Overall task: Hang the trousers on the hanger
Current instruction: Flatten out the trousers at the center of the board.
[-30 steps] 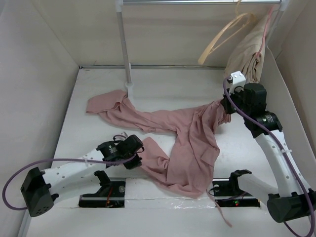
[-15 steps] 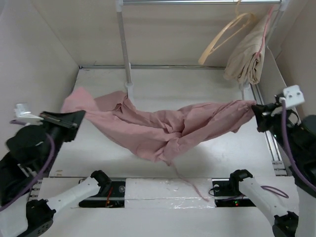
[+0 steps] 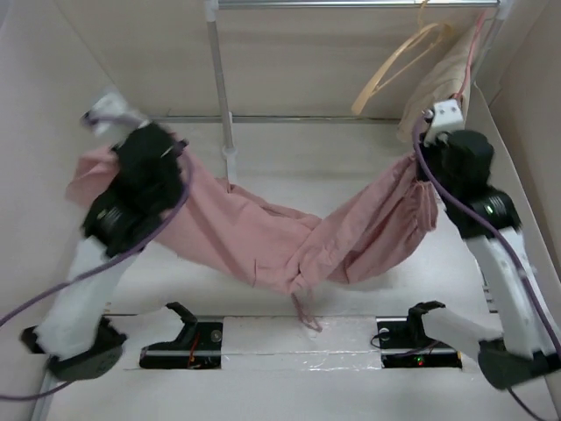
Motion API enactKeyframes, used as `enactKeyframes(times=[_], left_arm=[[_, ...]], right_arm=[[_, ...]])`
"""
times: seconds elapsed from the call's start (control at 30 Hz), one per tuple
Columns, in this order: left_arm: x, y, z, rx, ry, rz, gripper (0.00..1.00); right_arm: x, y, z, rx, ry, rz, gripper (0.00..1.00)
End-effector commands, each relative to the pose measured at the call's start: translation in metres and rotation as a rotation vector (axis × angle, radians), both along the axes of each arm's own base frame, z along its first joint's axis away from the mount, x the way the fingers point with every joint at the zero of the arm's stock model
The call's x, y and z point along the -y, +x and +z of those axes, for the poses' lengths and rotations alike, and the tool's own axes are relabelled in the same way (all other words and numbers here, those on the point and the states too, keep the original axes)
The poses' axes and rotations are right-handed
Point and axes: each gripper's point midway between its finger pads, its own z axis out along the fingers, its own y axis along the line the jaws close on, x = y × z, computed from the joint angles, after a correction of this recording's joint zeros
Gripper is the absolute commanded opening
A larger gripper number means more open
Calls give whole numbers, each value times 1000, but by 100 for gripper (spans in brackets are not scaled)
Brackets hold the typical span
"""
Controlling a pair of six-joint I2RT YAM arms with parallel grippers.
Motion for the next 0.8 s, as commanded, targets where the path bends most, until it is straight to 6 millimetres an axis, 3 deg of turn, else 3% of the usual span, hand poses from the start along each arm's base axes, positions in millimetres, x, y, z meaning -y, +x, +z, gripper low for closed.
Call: enactKeyframes(times=[0.0,0.03,0.07,0.1,0.13,0.17,0.2,0.23,0.27,0.3,0.33,0.37,0.4,0.43,0.47,0.5,0.53,0.57,0.6,0.63,0.67,0.7,0.73,0.77], left_arm=[[-14,140,-21,-133,199,32,0],[0,173,-24,-113,97,-156,0],[-22,195,-41,-131,66,-111,0],[-49,233,-84,-212,39,-59,0],[-43,251,-79,-193,-8,-130,2],[-45,271,-94,-204,-40,-151,18],[-49,295,-127,-253,-65,-143,33],[-59,300,-148,-288,-112,-144,55],[-57,302,-165,-319,-183,-186,99],[-55,306,-200,-410,-239,-216,99],[-57,290,-227,-530,-265,-186,99],[-50,283,-244,-583,-250,-182,99],[-47,267,-233,-575,-214,-175,99],[-49,249,-272,-634,-195,-138,99],[-49,234,-274,-618,-201,-133,99],[-45,212,-244,-513,-230,-147,99],[-41,197,-308,-609,-266,-173,99],[-43,177,-277,-515,-290,-169,99],[-40,158,-261,-464,-298,-178,99],[-23,139,-287,-525,-299,-235,99],[-13,128,-293,-552,-288,-257,99],[16,113,-293,-569,-256,-328,97],[28,93,-320,-661,-243,-357,95],[39,81,-332,-704,-241,-371,83]], right_arm=[[0,85,7,79,77,12,0],[0,100,7,88,105,21,0],[2,110,2,72,118,23,0],[4,119,8,76,130,26,0],[3,133,-4,53,136,45,0],[4,140,-12,32,137,47,0],[-2,145,-13,20,144,77,0],[-7,151,-34,-46,143,101,0],[-9,151,-40,-70,138,115,0],[-9,149,-44,-90,136,118,0],[-9,145,-56,-114,138,114,0],[-9,138,-47,-76,148,118,0],[-11,133,-46,-58,156,130,0],[-15,128,-54,-62,177,139,0],[-20,118,-45,-40,184,158,0],[-21,113,-44,-39,188,162,0],[-29,107,-45,-46,186,181,0],[-31,102,-51,-62,184,185,0],[-38,93,-48,-56,181,203,0],[-39,88,-51,-64,183,208,0],[-43,81,-62,-87,183,223,0],[-42,73,-61,-83,186,221,0],[-40,68,-67,-93,184,214,0],[-37,64,-76,-111,179,199,0]])
